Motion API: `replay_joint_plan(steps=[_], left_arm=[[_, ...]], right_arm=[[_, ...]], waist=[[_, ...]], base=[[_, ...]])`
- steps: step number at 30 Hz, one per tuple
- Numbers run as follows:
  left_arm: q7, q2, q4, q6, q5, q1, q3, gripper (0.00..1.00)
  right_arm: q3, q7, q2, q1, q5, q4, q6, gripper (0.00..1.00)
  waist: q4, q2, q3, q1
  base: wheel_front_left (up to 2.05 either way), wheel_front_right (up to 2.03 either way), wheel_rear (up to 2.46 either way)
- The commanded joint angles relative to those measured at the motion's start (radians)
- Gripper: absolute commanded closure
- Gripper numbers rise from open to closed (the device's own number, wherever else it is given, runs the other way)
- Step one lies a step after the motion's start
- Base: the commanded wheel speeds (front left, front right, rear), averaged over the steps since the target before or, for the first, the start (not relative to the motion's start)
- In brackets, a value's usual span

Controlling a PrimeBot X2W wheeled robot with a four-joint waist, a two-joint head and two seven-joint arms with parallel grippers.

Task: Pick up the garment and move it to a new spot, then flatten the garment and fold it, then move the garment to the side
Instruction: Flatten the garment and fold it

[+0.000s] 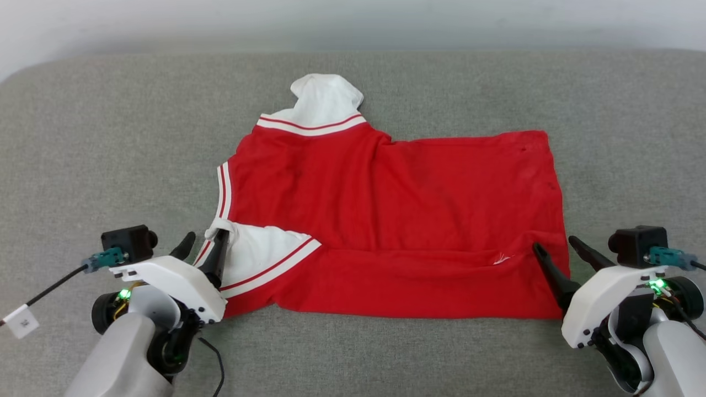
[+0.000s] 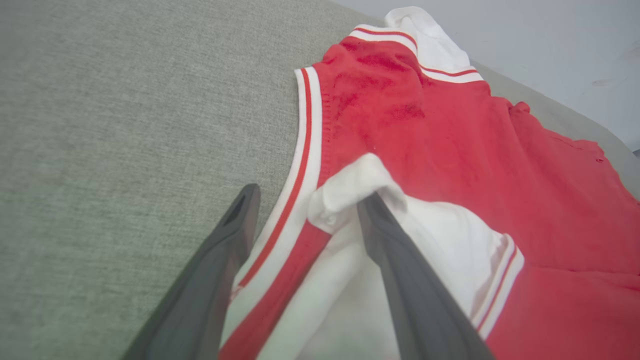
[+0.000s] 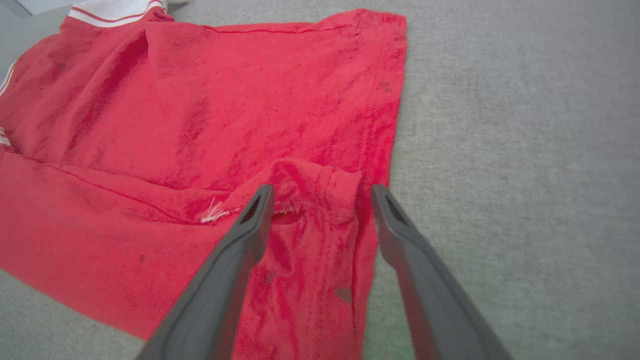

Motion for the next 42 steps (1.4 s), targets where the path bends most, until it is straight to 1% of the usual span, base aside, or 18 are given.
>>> replay_joint_plan(steps=[1,4,9,13,17,20,23,26,30,32,34,35,36,37,38,40,42], left_arm=[[0.009,0.011,0.001,-0.006,-0.008,-0.002,0.006,0.00],[0.043,0.038,-0.012,-0.003,-0.012,0.016,0.006,0.00],[0.144,0.112,-0.085,0.013,-0.014,0.047,-0.002,0.00],[0.274,0.183,-0.177,0.041,-0.023,0.082,-0.017,0.00],[0.427,0.248,-0.284,0.082,-0.049,0.126,-0.028,0.00],[0.542,0.288,-0.353,0.107,-0.085,0.162,-0.034,0.00],[0.636,0.328,-0.409,0.136,-0.117,0.186,-0.032,0.00],[0.710,0.360,-0.435,0.172,-0.136,0.202,-0.030,0.00],[0.772,0.395,-0.448,0.212,-0.144,0.207,-0.025,0.00],[0.787,0.389,-0.444,0.223,-0.153,0.214,-0.028,0.00],[0.795,0.372,-0.436,0.223,-0.165,0.218,-0.037,0.00],[0.799,0.354,-0.428,0.216,-0.176,0.224,-0.045,0.04],[0.792,0.337,-0.420,0.210,-0.183,0.226,-0.049,0.61],[0.785,0.321,-0.414,0.203,-0.188,0.226,-0.054,0.94],[0.779,0.306,-0.406,0.195,-0.194,0.227,-0.058,1.00],[0.767,0.289,-0.393,0.179,-0.199,0.231,-0.064,1.00],[0.740,0.291,-0.384,0.166,-0.191,0.227,-0.059,1.00]], right_arm=[[-0.002,-0.019,-0.005,0.018,0.002,-0.010,-0.001,0.00],[-0.011,-0.055,-0.009,0.041,0.005,-0.051,-0.001,0.00],[-0.065,-0.128,0.008,0.100,-0.029,-0.147,-0.001,0.00],[-0.126,-0.171,0.043,0.152,-0.077,-0.238,-0.001,0.00],[-0.163,-0.171,0.082,0.196,-0.110,-0.327,-0.001,0.00],[-0.174,-0.162,0.110,0.219,-0.127,-0.381,-0.001,0.00],[-0.182,-0.156,0.134,0.221,-0.136,-0.419,-0.001,0.00],[-0.181,-0.153,0.153,0.207,-0.139,-0.438,-0.001,0.00],[-0.177,-0.158,0.169,0.189,-0.134,-0.438,-0.001,0.00],[-0.176,-0.161,0.174,0.182,-0.130,-0.434,-0.001,0.00],[-0.178,-0.161,0.176,0.173,-0.124,-0.425,-0.001,0.00],[-0.179,-0.161,0.176,0.169,-0.122,-0.419,-0.001,0.00],[-0.183,-0.155,0.175,0.168,-0.121,-0.414,-0.001,0.00],[-0.187,-0.152,0.173,0.167,-0.115,-0.408,-0.001,0.00],[-0.190,-0.146,0.170,0.165,-0.110,-0.405,-0.001,0.00],[-0.201,-0.124,0.160,0.161,-0.095,-0.393,-0.001,0.00],[-0.207,-0.094,0.144,0.155,-0.072,-0.383,-0.001,0.00]], waist=[[-0.005,0.0000,-0.027,-0.0002],[-0.013,0.0000,-0.065,-0.0002],[-0.030,0.0000,-0.124,-0.0002],[-0.045,0.0000,-0.157,-0.0002],[-0.065,0.0000,-0.162,-0.0002],[-0.085,0.0000,-0.140,-0.0002],[-0.109,0.0000,-0.092,-0.0002],[-0.132,0.0000,-0.035,-0.0002],[-0.157,0.0000,0.029,-0.0002],[-0.165,0.0000,0.052,-0.0002],[-0.168,0.0000,0.069,-0.0002],[-0.169,0.0000,0.071,-0.0002],[-0.169,0.0000,0.074,-0.0002],[-0.167,0.0000,0.074,-0.0002],[-0.164,0.0000,0.073,-0.0002],[-0.156,0.0000,0.067,-0.0002],[-0.145,0.0000,0.056,-0.0002]], base=[[0.00,0.00,0.00],[0.00,0.00,0.00],[0.00,0.00,0.00],[0.00,0.00,0.00],[0.00,0.00,0.00],[0.00,0.00,0.00],[0.00,0.00,0.00],[0.00,0.00,0.00],[0.00,0.00,0.00],[0.00,0.00,0.00],[0.00,0.00,0.00],[0.00,0.00,0.00],[0.00,0.00,0.00],[0.00,0.00,0.00],[0.00,0.00,0.00],[0.00,0.00,0.00],[0.00,0.00,0.00]])
